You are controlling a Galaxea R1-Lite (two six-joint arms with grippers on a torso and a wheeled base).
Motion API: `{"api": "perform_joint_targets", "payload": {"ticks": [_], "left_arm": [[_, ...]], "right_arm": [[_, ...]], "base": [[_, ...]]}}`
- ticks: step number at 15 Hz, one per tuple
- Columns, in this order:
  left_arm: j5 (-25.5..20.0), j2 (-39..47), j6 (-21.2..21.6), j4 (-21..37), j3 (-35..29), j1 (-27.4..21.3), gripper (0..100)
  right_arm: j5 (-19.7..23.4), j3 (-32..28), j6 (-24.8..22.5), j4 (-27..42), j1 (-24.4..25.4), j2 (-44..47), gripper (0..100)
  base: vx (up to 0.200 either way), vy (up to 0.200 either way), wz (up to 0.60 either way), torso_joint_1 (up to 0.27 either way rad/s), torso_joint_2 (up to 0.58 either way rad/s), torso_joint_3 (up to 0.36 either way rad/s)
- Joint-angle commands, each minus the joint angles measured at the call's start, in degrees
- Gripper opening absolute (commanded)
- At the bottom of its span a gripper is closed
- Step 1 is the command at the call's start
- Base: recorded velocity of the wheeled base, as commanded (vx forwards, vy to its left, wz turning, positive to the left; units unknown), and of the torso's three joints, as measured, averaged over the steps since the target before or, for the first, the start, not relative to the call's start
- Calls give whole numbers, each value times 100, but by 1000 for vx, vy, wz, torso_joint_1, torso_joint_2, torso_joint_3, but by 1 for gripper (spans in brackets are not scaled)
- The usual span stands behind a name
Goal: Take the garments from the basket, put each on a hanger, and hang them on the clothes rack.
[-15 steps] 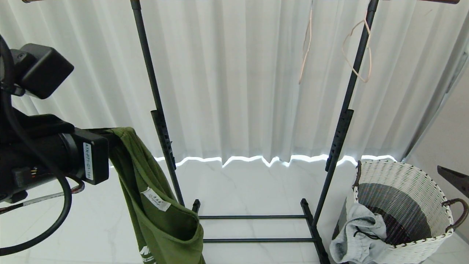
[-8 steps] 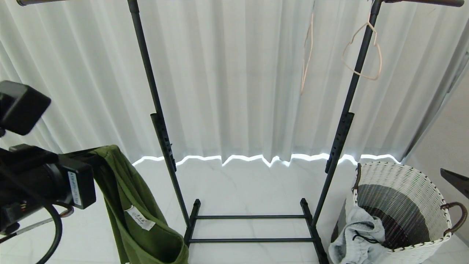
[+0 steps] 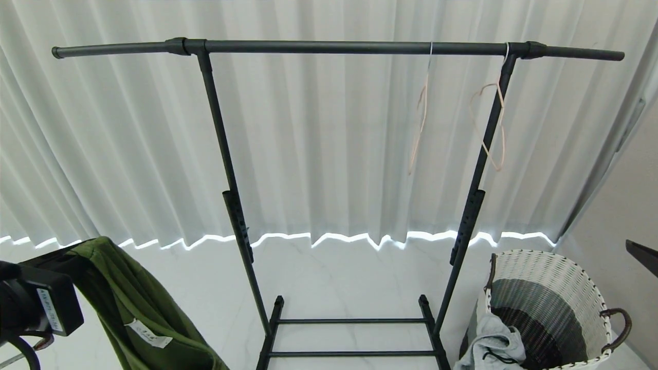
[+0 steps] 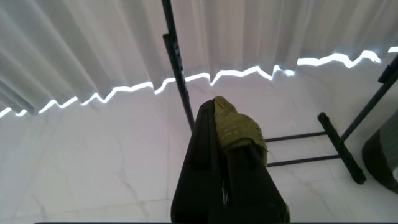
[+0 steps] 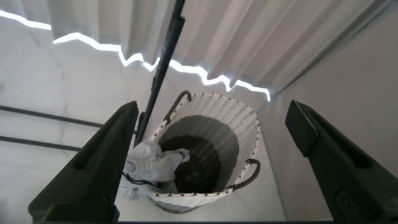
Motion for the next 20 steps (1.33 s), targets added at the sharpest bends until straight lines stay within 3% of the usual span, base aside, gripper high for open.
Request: {"api": "perform_joint_targets", "payload": {"ticks": [1,8,15,20], "left_arm": [[3,-91,20,10,10,90,0],[3,-100,28,10,19,90,0],[3,-135,292,10,81,90,0],[3,-135,292,10,89,90,0]], "right_arm": [[-2,35,-1,-10,-8,-98,100],[7,272,-45,-19,-96,-186,100],[103,-18,43,-28,-87,25,100],[95,-282,1264,-28,-60,781,100]], "base": [[0,0,0,178,-461,-295],[0,0,0,189,-486,-296],[0,0,0,197,-450,-260],[0,0,0,18,-33,-18]]}}
